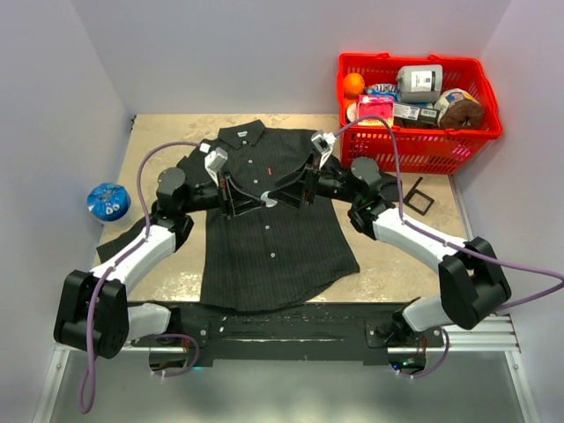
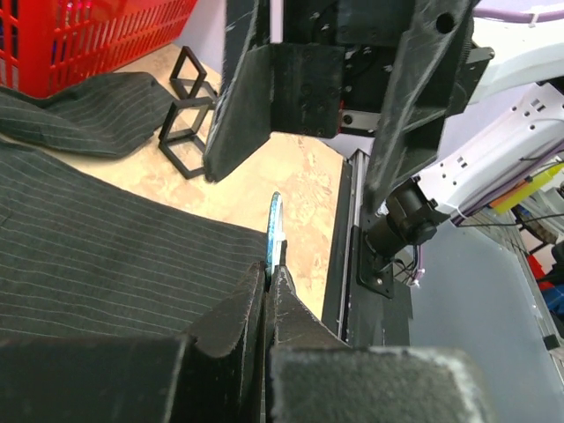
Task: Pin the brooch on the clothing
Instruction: Open the brooch.
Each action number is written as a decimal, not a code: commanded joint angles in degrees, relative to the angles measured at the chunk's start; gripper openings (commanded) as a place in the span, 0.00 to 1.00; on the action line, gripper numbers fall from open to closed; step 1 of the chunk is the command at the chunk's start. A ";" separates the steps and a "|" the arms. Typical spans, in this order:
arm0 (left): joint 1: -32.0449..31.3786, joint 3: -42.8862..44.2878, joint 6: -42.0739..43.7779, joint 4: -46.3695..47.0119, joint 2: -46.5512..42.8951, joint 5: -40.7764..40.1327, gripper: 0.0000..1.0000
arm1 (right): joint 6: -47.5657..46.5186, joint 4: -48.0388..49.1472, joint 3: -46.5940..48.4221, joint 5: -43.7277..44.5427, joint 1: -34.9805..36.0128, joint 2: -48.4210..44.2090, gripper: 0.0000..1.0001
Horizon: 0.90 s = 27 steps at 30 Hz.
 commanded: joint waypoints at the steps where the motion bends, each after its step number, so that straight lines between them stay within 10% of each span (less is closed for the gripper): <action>1: 0.52 0.63 0.77 1.14 -0.21 2.40 0.00 | -1.15 0.37 0.02 -1.78 1.32 1.67 0.68; 27: 0.52 1.33 3.06 -2.29 -1.52 0.81 0.00 | -0.45 0.63 -3.15 -0.11 1.50 0.36 0.47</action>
